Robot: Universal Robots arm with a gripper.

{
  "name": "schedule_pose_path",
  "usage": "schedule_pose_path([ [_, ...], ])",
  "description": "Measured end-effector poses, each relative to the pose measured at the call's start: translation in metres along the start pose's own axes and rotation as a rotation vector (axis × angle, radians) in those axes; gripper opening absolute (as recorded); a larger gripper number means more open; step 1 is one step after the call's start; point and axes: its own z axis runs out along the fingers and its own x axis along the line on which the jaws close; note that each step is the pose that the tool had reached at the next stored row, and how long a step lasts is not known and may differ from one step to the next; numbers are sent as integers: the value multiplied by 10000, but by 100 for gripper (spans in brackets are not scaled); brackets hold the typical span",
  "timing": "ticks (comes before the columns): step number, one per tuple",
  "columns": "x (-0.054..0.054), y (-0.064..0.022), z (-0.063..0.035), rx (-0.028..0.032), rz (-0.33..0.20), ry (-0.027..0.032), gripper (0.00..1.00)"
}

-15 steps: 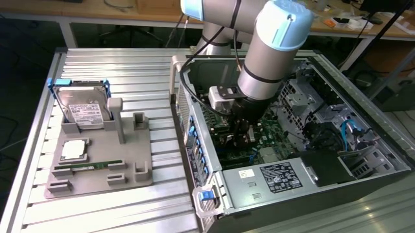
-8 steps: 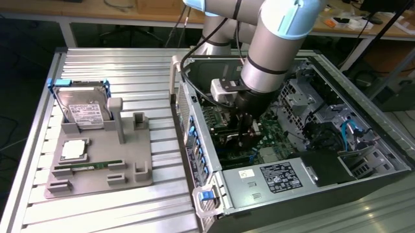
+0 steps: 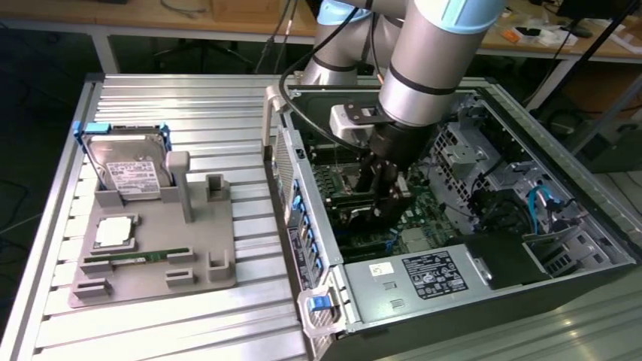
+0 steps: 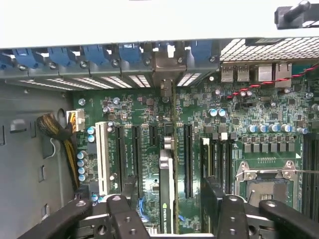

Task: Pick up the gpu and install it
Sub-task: 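Insert the gpu into the slot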

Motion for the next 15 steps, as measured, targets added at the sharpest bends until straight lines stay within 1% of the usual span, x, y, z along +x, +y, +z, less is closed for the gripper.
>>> schedule_pose_path([
  [1,0,1,0,0,1,1,63],
  [4,0,1,-1,-1,1,3,44],
  [5,0,1,-1,-1,2,3,44],
  [6,0,1,-1,-1,2,3,38],
  [7,0,1,-1,-1,1,3,38],
  [10,0,1,-1,-1,1,3,20],
  [11,0,1,-1,-1,1,3,20],
  [12,0,1,-1,-1,1,3,14],
  [13,0,1,-1,-1,1,3,11],
  [15,0,1,-1,-1,1,3,11],
])
